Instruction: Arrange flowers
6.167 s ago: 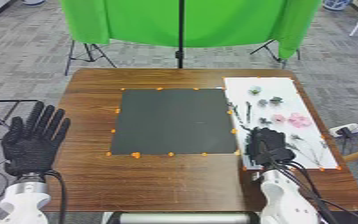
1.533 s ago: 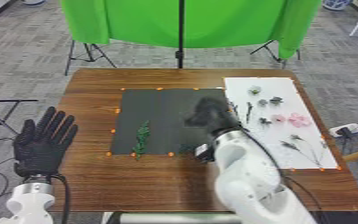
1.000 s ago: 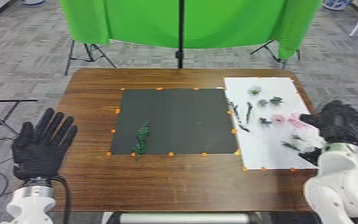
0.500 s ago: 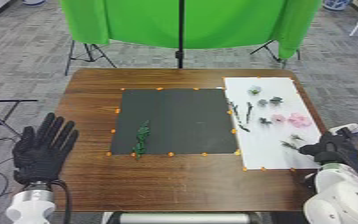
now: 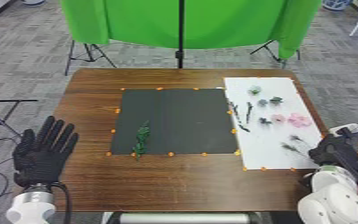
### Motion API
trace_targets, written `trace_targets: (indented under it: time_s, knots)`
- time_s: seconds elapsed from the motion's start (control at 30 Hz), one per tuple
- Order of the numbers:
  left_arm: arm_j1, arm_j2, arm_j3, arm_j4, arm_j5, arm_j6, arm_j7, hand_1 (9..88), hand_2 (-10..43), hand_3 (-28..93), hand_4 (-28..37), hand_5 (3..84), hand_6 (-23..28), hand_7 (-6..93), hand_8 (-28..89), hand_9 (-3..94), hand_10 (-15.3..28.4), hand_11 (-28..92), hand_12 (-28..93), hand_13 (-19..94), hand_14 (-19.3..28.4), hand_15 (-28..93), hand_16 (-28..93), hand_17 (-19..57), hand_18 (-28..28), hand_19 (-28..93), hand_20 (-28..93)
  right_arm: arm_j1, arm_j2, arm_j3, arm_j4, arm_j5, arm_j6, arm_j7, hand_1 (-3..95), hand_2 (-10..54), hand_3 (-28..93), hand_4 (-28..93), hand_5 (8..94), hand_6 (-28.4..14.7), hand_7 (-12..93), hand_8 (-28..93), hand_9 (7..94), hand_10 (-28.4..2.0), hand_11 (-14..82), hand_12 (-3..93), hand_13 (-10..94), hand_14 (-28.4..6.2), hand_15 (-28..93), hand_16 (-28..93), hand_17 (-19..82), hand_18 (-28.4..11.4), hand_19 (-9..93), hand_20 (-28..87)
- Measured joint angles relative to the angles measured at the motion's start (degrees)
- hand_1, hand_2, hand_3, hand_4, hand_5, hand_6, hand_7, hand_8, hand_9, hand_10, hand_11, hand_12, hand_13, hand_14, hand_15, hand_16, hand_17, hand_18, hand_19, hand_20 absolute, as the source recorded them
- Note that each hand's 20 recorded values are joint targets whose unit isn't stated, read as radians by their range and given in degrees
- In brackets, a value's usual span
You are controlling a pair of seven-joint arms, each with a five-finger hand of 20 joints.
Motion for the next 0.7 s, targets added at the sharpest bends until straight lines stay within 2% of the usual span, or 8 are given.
trace_targets:
  time_s: [0.13, 0.3, 0.53, 0.7]
  knots:
    - [0.04, -0.07, 0.00, 0.00, -0.07, -0.01, -0.04, 25.6, 19.2, 73, -28.3, 44.3, 8.8, 7.5, -9, 35.2, 12.7, 16, 7, 26, 15.4, 28, -7, -8.6, 12.8, 33, 9, 0.13, 0.00, -0.89, 0.40, 0.34, 3.64, 0.60, 57.3, -9.5, 77, -28, 80.1, -2.9, 33, 10, 82.5, -13.1, 22.2, 45.6, 68, -13.3, 64, 35, 35, -25.8, 93, 39]
    - [0.15, -0.12, 0.00, 0.00, -0.14, -0.03, -0.08, 25.6, 19.3, 73, -28.3, 44.3, 8.8, 7.4, -9, 35.3, 12.8, 16, 7, 26, 15.4, 28, -7, -8.6, 12.8, 33, 10, 0.14, 0.19, -1.76, -0.22, 1.04, 8.79, 1.80, 50.6, -9.5, 85, -23, 78.7, -2.2, 36, 17, 81.8, -13.7, 25.1, 45.2, 68, -14.1, 66, 34, 36, -26.7, 93, 42]
    - [0.15, -0.12, -0.03, 0.00, -0.17, -0.06, -0.50, 25.6, 19.3, 73, -28.3, 44.4, 8.8, 7.3, -9, 35.4, 12.7, 16, 7, 26, 15.4, 28, -7, -8.6, 12.8, 33, 9, 0.30, 1.32, -3.93, -5.68, 6.11, 17.87, 5.41, 46.5, -9.5, 88, -18, 77.9, -2.3, 40, 17, 80.9, -14.2, 29.2, 45.1, 68, -14.6, 69, 33, 37, -27.2, 93, 45]
    - [0.03, -0.06, -0.04, 0.02, -0.17, -0.07, -0.76, 25.7, 19.3, 73, -28.3, 44.4, 8.8, 7.4, -9, 35.5, 12.7, 16, 7, 26, 15.4, 29, -7, -8.5, 12.8, 33, 9, 1.86, 1.86, -7.14, -8.77, 5.10, 18.33, 4.24, 45.5, -9.5, 88, -15, 77.7, -2.1, 41, 17, 80.8, -14.4, 29.7, 45.1, 68, -14.8, 69, 33, 37, -27.2, 93, 45]
